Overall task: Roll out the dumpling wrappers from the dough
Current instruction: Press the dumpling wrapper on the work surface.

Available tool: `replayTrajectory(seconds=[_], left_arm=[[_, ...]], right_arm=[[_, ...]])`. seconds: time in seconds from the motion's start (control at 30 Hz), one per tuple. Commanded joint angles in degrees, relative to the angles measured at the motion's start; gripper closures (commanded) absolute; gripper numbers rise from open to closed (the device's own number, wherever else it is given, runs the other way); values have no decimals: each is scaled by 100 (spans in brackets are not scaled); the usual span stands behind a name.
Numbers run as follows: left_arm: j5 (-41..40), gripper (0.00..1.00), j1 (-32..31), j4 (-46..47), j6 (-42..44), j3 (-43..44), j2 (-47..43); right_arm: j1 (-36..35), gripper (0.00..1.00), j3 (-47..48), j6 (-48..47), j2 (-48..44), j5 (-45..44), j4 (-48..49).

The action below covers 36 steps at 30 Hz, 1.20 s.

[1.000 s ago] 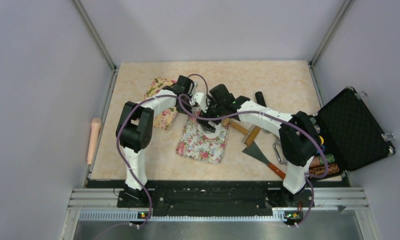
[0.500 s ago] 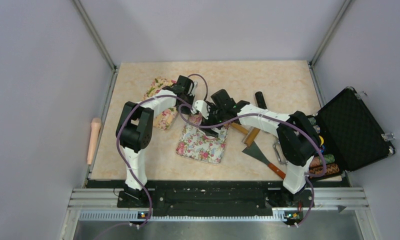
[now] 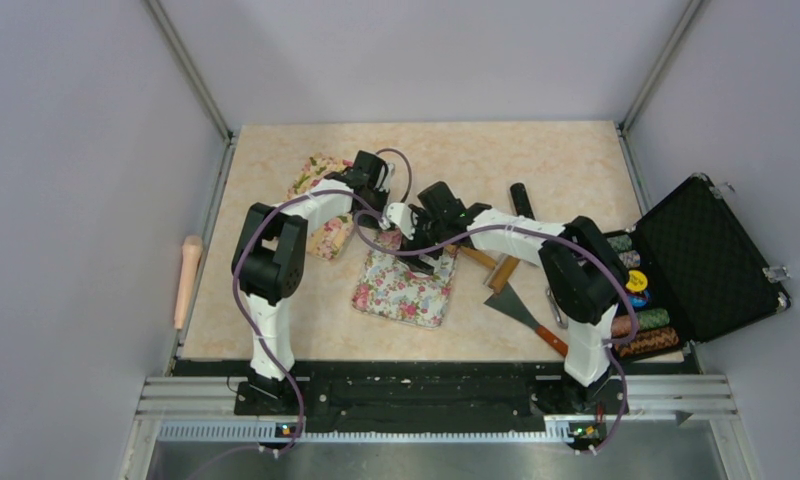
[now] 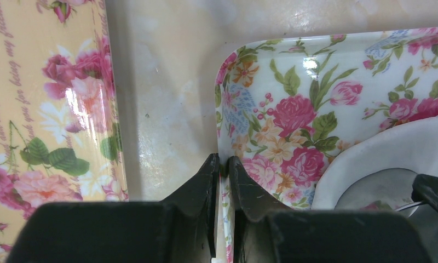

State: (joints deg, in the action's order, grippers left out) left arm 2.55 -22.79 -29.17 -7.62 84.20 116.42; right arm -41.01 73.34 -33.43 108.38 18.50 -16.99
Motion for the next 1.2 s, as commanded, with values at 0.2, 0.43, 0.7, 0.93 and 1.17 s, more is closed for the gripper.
replayTrajectory(seconds=[0.2, 0.43, 0.7, 0.93, 1.17], left_arm=[[-101, 86, 43, 49, 56, -51, -131], [-90, 86, 45, 27, 56, -27, -107], [-90, 86, 52, 29, 54, -28, -111], [-94, 86, 47, 34, 59, -27, -96], [-86, 86, 49, 22, 58, -23, -99]], right_arm=[[222, 13, 358, 149, 13, 213, -282], [236, 11, 618, 197, -30, 323, -463], [181, 13, 1106, 109, 304, 241, -1014], [106, 13, 1124, 4, 409, 247, -1410], [63, 12, 1219, 145, 407, 232, -1449]])
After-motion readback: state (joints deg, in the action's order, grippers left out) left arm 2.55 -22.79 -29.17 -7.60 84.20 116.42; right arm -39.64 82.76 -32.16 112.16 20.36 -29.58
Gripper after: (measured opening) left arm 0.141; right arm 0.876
